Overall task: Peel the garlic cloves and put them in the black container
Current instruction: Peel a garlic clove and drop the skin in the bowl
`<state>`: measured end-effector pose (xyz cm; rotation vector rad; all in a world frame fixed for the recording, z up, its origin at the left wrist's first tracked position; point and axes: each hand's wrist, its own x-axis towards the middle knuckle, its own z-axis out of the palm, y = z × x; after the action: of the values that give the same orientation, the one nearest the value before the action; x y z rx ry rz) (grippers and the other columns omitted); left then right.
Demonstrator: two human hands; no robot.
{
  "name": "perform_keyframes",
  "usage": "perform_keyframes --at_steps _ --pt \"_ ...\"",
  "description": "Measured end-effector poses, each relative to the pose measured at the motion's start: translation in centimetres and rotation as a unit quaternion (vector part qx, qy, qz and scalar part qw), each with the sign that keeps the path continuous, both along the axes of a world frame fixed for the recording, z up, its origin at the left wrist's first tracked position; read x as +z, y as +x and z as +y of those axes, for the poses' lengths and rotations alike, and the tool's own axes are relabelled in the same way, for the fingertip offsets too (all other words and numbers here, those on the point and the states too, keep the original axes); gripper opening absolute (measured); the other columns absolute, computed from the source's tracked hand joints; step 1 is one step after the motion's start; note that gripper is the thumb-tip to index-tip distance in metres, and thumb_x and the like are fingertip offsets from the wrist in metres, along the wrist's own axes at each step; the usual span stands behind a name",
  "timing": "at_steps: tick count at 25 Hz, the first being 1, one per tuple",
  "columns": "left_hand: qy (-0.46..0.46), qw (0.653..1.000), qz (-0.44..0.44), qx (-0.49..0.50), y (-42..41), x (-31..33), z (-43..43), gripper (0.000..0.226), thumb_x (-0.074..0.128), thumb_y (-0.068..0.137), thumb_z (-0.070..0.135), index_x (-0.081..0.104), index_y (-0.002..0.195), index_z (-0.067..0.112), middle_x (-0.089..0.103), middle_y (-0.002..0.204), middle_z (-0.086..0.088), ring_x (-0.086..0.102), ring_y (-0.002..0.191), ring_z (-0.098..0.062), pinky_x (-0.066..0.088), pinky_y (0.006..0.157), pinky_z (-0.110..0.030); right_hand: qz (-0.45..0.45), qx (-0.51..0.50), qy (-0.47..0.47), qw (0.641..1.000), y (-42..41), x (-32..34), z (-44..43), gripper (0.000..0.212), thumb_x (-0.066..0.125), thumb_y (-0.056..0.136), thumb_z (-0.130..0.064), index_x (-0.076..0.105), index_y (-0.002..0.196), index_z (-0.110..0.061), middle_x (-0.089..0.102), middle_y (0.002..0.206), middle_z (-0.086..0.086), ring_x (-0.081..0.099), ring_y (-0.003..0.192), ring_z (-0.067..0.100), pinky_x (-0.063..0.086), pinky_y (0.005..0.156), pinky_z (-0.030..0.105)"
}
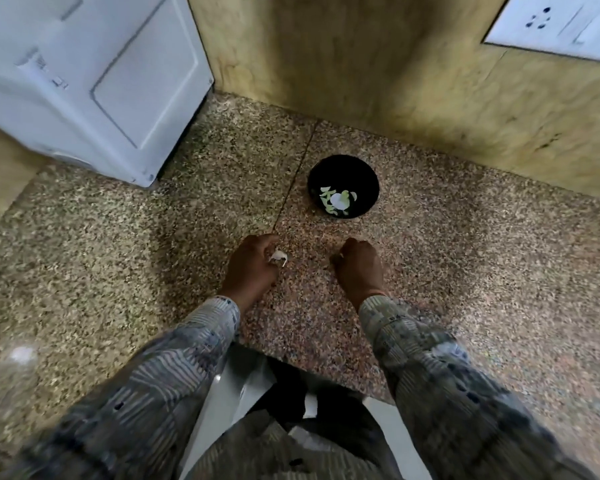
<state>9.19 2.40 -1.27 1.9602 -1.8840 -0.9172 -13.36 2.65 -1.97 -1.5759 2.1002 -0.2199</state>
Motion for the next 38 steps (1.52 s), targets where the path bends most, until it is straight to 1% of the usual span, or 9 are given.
perform_keyframes --at_steps 4,6,10,13,17,21,25,31,38 --pt "-0.031 0.997 -0.04 -0.051 -0.3 -1.5 -1.6 0.044 0.078 0.083 0.016 0.072 0.126 0.018 0.068 0.117 -0.012 0.066 0.106 -0.03 0.051 0.096 -0.033 -0.002 -0.031 0.03 0.999 0.6 -0.4 -0.9 0.02 0.061 0.094 -0.021 0.069 0.104 -0.005 0.071 0.105 0.023 0.067 0.1 0.043 0.054 0.078 0.042" --pt "-0.051 0.996 -0.043 -0.066 -0.5 -1.8 -2.1 0.028 0.076 0.083 0.016 0.079 0.111 0.016 0.073 0.108 -0.012 0.068 0.099 -0.031 0.053 0.089 -0.034 -0.115 -0.103 0.039 0.987 1.0 0.3 -1.6 0.016 0.068 0.088 -0.023 0.074 0.088 -0.007 0.075 0.09 0.019 0.072 0.086 0.037 0.06 0.077 0.046" --pt "0.062 0.997 0.045 0.033 -0.8 -1.5 -2.6 0.013 0.078 0.086 0.014 0.081 0.098 0.016 0.077 0.093 0.0 0.07 0.081 -0.013 0.05 0.073 -0.02 -0.481 -0.353 -0.007 0.802 1.6 4.3 -4.1 0.01 0.067 0.089 -0.005 0.072 0.08 -0.006 0.07 0.071 0.016 0.067 0.064 0.027 0.061 0.066 0.043" --pt "0.192 0.919 0.302 0.164 -1.5 0.8 -2.4 0.019 0.078 0.087 0.004 0.077 0.107 0.002 0.077 0.081 -0.007 0.072 0.072 -0.019 0.059 0.063 -0.026 -0.556 -0.376 -0.025 0.741 1.3 6.5 -5.8 0.009 0.062 0.095 0.0 0.071 0.096 0.002 0.071 0.077 0.018 0.069 0.062 0.024 0.062 0.064 0.035" --pt "0.251 0.814 0.487 0.193 -2.6 4.8 -2.0 0.022 0.069 0.093 -0.001 0.069 0.115 -0.003 0.076 0.092 -0.018 0.073 0.081 -0.026 0.062 0.068 -0.03 -0.494 -0.324 -0.016 0.807 1.3 8.6 -3.8 0.015 0.061 0.094 0.006 0.074 0.097 -0.001 0.074 0.092 0.027 0.07 0.072 0.028 0.061 0.073 0.039" --pt "0.282 0.782 0.537 0.147 -3.8 7.5 -1.5 0.016 0.065 0.095 0.004 0.074 0.108 0.002 0.077 0.099 -0.018 0.075 0.083 -0.023 0.063 0.073 -0.032 -0.507 -0.179 0.029 0.843 1.5 10.5 0.7 0.016 0.073 0.094 -0.008 0.078 0.108 -0.007 0.079 0.1 0.015 0.077 0.094 0.027 0.062 0.084 0.039" --pt "0.248 0.824 0.504 0.077 -5.0 9.4 -0.4 0.021 0.069 0.094 0.006 0.072 0.115 0.006 0.078 0.104 -0.017 0.075 0.087 -0.029 0.062 0.075 -0.036 -0.496 -0.155 -0.011 0.854 0.2 12.2 2.1 0.01 0.075 0.092 -0.01 0.08 0.1 -0.013 0.08 0.094 0.009 0.077 0.089 0.022 0.061 0.079 0.035" --pt "0.129 0.882 0.449 0.067 -7.5 11.7 1.1 0.018 0.08 0.086 0.013 0.078 0.104 0.011 0.079 0.094 -0.014 0.076 0.09 -0.035 0.063 0.084 -0.046 -0.359 -0.094 -0.092 0.924 -1.5 14.1 3.0 0.007 0.076 0.092 -0.01 0.078 0.093 -0.016 0.078 0.081 0.004 0.075 0.079 0.024 0.063 0.073 0.041" --pt "-0.026 0.924 0.379 0.046 -10.2 15.3 3.7 0.01 0.082 0.086 0.025 0.081 0.096 0.025 0.08 0.082 0.0 0.078 0.079 -0.021 0.064 0.078 -0.046 -0.473 -0.082 -0.059 0.875 -4.9 18.6 4.0 0.014 0.072 0.088 0.007 0.079 0.09 -0.005 0.077 0.084 0.016 0.073 0.072 0.02 0.063 0.071 0.032"
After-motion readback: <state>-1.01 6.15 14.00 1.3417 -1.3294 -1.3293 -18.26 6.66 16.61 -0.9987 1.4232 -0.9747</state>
